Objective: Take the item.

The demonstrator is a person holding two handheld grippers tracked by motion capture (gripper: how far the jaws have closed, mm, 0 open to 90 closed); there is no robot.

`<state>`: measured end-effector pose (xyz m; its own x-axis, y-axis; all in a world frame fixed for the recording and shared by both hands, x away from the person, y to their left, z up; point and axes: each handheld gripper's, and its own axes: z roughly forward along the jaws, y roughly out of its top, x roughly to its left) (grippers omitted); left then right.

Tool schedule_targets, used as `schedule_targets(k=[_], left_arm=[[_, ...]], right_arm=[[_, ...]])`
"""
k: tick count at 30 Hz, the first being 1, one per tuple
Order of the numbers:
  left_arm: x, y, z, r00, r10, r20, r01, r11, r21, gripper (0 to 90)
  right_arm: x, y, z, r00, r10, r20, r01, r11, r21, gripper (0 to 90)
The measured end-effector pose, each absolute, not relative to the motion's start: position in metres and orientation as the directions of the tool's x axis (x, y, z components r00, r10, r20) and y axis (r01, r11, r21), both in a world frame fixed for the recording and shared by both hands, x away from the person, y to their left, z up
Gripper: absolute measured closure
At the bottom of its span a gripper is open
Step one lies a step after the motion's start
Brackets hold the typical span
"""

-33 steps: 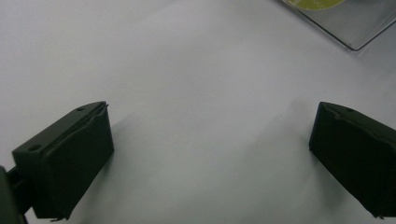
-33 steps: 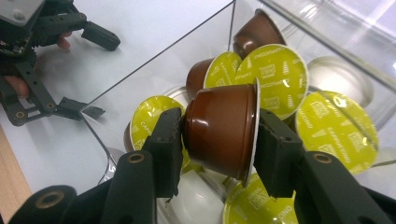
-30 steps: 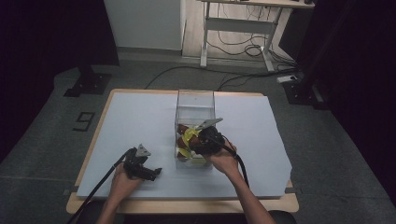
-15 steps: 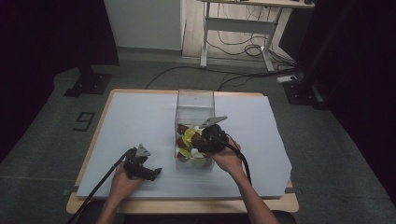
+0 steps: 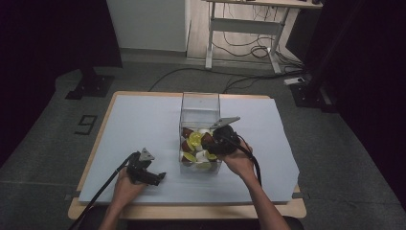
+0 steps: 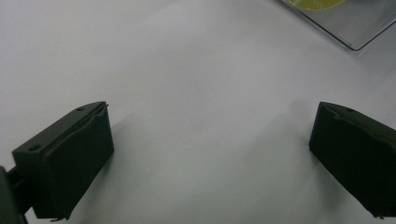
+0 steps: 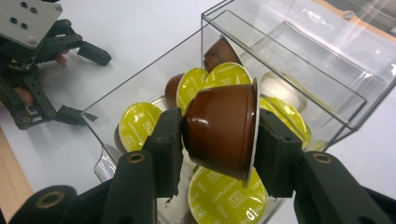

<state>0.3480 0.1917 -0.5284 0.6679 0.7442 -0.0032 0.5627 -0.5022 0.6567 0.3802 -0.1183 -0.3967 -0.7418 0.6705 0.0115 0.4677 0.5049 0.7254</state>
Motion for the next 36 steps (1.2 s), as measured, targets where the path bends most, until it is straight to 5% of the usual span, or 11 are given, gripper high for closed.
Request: schedule_targets(k=[36], left_arm=[[0.348, 0.192, -0.528, 0.668, 0.744, -0.003, 0.562, -0.502, 0.657, 0.0]], right_arm=[[0.377, -0.179, -0.388, -0.665, 0.747, -0.017, 0.497, 0.459, 0.737, 55.9]])
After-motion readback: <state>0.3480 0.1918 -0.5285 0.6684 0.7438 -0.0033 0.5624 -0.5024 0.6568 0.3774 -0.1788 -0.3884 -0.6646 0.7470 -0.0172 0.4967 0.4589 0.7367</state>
